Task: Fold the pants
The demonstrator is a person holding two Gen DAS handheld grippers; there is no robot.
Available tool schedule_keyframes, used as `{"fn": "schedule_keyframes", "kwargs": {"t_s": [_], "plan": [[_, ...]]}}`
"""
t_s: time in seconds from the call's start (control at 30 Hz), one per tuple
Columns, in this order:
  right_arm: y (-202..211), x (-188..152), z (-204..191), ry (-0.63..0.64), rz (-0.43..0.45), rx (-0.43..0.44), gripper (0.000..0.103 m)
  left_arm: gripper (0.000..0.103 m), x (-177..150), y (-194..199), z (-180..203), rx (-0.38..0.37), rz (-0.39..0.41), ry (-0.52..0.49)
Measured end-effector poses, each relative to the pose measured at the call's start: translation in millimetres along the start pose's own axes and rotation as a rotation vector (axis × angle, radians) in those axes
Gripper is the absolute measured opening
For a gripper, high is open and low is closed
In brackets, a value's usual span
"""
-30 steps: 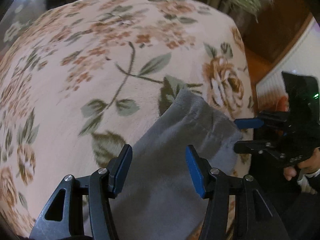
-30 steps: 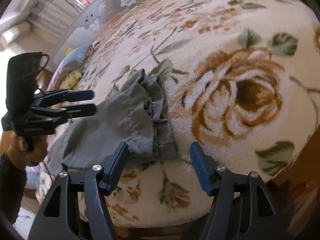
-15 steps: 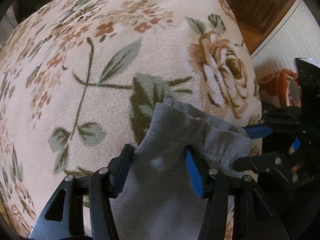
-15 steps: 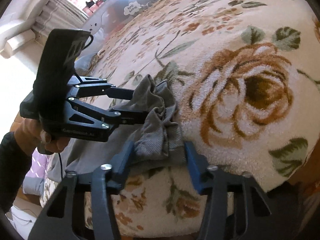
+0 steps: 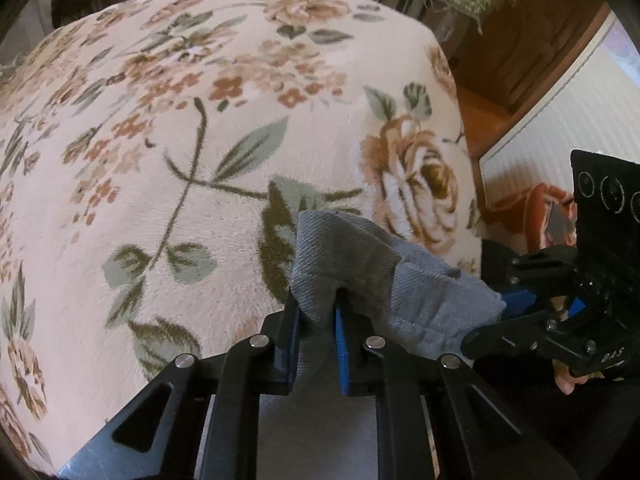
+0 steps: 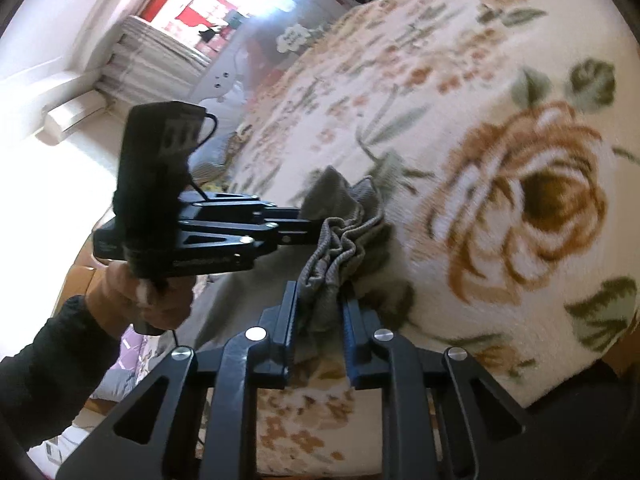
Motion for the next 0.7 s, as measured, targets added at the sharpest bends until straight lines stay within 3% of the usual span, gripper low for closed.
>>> {"fn": "schedule_keyframes", "kwargs": {"t_s": [0.33,0.7], "plan": [[-11.4,2.1,-73.7,0.179,-0.033,0.104,0.021,0.009,-29.0,59.4,-15.7,-0.076,0.192,0.152],[-67.0,-23.0,-149.7,0.343,-0.172,0.213,0.02,0.009,-108.0,105.4,-59.9,-0.087,0.337,0.389]]}}
Point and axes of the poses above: each gripper's, at about its wrist camera, not at the fingertips, and y roughly against the way its jaws point, z to its right, x to its top, the point moved 5 cm from there along -y, roughly the way its jaws point, and after that the axes turned 3 degrees about x, right-handed, at the moved point
